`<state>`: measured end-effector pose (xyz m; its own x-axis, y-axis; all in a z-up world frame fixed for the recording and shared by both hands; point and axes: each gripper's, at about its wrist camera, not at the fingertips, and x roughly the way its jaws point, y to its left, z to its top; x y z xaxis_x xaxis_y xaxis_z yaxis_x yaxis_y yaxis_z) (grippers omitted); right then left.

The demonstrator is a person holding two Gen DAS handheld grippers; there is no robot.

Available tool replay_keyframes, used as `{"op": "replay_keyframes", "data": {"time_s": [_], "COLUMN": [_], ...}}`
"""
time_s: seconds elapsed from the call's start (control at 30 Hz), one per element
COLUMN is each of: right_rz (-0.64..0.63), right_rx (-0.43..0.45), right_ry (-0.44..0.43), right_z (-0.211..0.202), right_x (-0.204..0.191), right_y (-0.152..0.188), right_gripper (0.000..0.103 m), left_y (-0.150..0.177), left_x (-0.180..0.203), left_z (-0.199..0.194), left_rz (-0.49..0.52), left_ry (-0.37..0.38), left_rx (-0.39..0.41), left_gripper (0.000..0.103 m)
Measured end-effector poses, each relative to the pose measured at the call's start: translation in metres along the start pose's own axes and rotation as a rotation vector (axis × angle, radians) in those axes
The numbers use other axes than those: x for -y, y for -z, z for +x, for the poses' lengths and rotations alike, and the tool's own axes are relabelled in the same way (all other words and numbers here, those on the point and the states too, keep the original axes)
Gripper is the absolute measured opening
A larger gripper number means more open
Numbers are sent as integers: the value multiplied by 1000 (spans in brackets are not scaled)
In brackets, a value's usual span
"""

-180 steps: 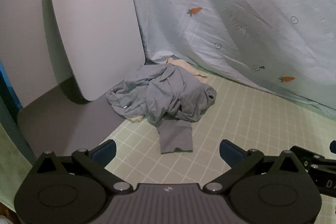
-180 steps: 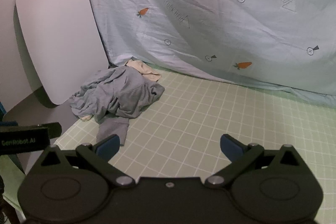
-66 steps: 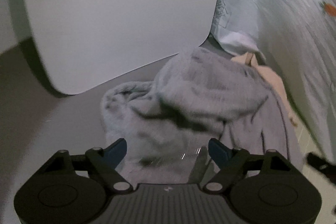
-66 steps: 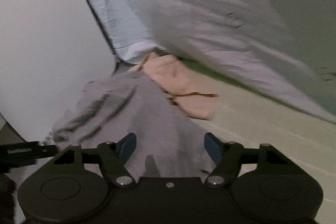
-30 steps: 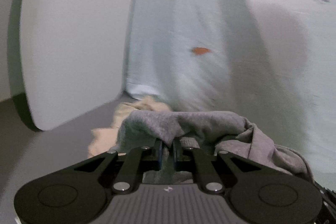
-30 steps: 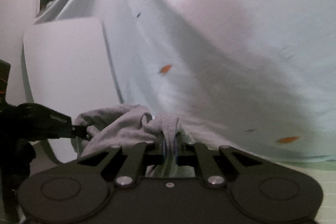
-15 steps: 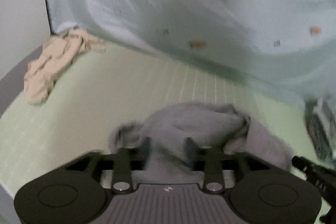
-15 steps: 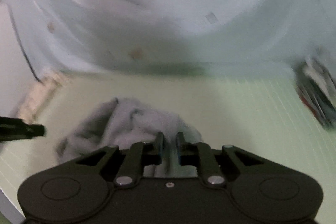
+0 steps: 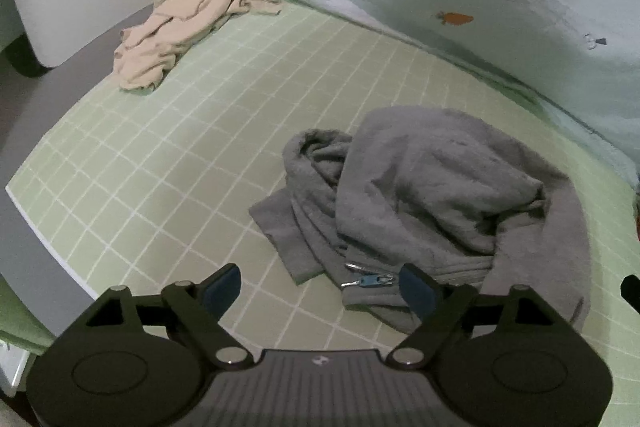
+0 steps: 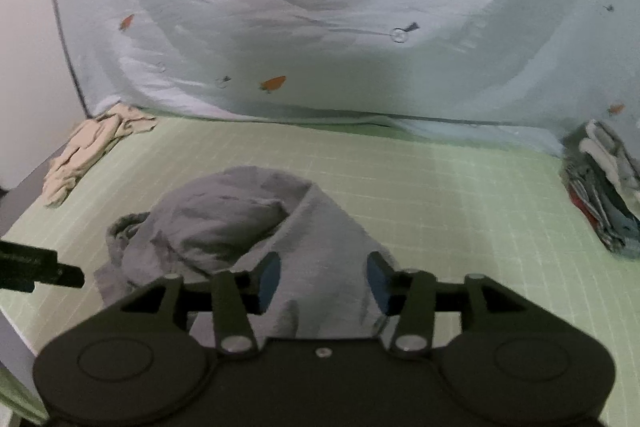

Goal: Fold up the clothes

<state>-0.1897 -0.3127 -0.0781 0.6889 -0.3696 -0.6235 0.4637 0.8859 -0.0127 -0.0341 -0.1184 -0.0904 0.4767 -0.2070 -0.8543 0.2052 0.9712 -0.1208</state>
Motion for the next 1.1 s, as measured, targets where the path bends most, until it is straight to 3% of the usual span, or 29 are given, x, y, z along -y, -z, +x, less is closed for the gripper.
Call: {"op": "replay_keyframes", "data": {"time_s": [0.13,0.3,0.47,0.6,0.83,1.1], "right_rz": [-27,-29,49,152,339,369], "right_rx": [-21,-72,-204,-293,-308,-360], "right_ry": [2,30,56,101,170,92], "right_z": [12,42,79,90,80,60], "right_x": [-7,-16,-18,-16,-1,-5], "right_y": [-6,-17,-17,-3,18,56], "right_gripper": [61,82,83,85,88,94], "left_y": [-9,-27,-41,-55,-61,-38], "left_x": [-5,-20,-33,-30,-12,2], "left_z": [14,35,66,86,104,103], "left_rz": [-13,-47,-77,-33,66,120], "left_ry": [6,43,63,73,80,62], "left_rx": [-39,-83,-161,-198,-239,-259], "left_gripper": [87,87,87,87,87,88]}}
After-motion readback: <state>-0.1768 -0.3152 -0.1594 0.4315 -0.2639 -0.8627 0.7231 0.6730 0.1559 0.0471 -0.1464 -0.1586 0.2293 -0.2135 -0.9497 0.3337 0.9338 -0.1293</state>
